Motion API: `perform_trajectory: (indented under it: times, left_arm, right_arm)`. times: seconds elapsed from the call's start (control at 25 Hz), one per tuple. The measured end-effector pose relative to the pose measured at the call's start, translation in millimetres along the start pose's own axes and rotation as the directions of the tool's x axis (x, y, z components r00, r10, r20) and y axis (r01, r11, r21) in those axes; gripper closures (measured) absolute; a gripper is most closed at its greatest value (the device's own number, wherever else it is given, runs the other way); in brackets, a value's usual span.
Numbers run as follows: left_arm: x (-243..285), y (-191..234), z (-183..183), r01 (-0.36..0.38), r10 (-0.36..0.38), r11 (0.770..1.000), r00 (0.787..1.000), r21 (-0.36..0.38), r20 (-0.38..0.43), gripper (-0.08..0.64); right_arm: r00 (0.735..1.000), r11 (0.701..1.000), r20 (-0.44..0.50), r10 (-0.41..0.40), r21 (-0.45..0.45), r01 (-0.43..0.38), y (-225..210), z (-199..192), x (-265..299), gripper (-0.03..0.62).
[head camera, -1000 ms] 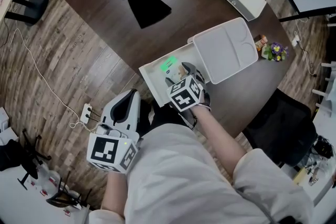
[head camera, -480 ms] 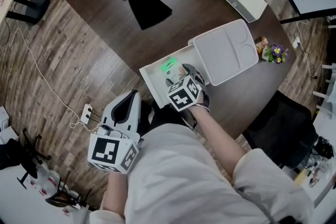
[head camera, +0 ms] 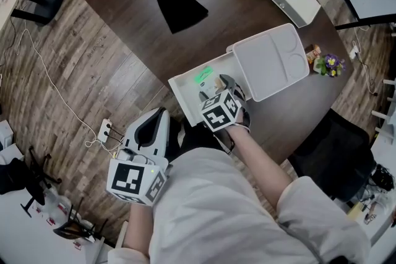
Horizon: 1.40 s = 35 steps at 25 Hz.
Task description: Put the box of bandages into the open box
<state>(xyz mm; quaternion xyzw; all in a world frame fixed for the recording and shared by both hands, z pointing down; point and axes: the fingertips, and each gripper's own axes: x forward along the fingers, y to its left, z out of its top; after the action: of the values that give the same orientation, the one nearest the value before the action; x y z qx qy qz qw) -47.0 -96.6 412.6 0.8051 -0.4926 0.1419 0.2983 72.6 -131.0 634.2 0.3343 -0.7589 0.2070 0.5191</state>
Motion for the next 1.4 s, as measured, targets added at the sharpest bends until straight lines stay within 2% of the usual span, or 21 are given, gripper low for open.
perform_trajectory:
  times: [0.4, 0.72, 0.96, 1.08, 1.4]
  left_arm:
    - [-6.9, -1.1, -8.3, -0.022, 0.022, 1.000, 1.000, -0.015, -0.012, 0.555]
    - [-13.1, -6.0, -9.9, 0.030, -0.030, 0.999, 1.000, 0.018, -0.007, 0.557]
    - [-19.3, -14.2, -7.6, 0.109, -0.108, 0.991, 0.994, 0.073, -0.006, 0.557]
    - [-25.0, -16.3, -8.0, 0.148, -0.148, 0.984, 0.989, 0.097, -0.010, 0.555]
    - [-45.4, -19.1, -13.7, 0.250, -0.252, 0.958, 0.968, 0.142, -0.004, 0.557]
  right_arm:
    - [0.999, 1.000, 0.033, 0.020, 0.020, -0.020, 2.8, 4.2, -8.8, 0.215]
    - [0.998, 0.997, 0.068, -0.011, 0.073, 0.006, 10.3, 4.1, -30.4, 0.218]
    - [0.991, 0.988, 0.118, -0.069, 0.145, 0.052, 17.6, 4.0, -57.3, 0.249]
    - [0.981, 0.980, 0.154, -0.119, 0.179, 0.091, 22.2, 6.4, -72.7, 0.284]
    - [0.932, 0.929, 0.250, -0.262, 0.325, 0.175, 33.6, 9.4, -125.7, 0.382]
